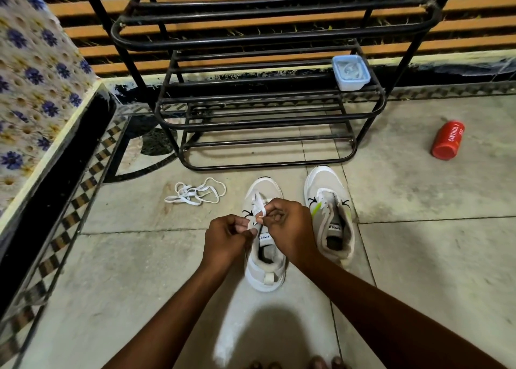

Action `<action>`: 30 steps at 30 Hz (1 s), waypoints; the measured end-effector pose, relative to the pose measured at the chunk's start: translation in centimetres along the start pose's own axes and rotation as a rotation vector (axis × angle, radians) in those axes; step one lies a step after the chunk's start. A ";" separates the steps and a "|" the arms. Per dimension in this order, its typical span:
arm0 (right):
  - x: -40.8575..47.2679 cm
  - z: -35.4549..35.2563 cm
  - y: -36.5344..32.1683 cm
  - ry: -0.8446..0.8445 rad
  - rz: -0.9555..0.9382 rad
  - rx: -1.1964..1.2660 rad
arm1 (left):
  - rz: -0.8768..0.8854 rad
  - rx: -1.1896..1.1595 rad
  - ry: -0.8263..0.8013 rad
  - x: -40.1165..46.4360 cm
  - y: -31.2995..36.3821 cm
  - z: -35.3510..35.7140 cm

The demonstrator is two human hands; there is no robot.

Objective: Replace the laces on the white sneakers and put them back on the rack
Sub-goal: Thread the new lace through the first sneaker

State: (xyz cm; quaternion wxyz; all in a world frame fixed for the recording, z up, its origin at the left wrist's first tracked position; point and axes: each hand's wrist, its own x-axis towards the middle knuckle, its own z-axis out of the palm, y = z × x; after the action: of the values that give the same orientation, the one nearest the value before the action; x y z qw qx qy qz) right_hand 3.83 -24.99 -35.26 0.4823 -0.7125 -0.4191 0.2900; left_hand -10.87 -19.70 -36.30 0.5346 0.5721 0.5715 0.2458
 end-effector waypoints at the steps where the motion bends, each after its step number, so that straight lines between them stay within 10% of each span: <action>1: -0.1 0.2 0.1 -0.003 0.004 -0.025 | -0.008 -0.014 -0.006 0.1 0.0 0.0; 19: -0.1 -0.1 -0.4 -0.047 -0.410 -0.526 | -0.008 -0.061 -0.046 -0.1 0.5 -0.2; 30: 0.3 -0.2 -0.2 -0.060 -0.306 -0.545 | -0.138 -0.379 -0.110 -0.8 1.6 -0.2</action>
State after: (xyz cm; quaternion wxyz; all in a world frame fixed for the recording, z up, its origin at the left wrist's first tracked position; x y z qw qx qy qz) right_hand 4.07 -24.77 -35.00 0.2988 -0.7354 -0.5978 0.1119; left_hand -10.55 -20.01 -34.55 0.6785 0.4333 0.5229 0.2801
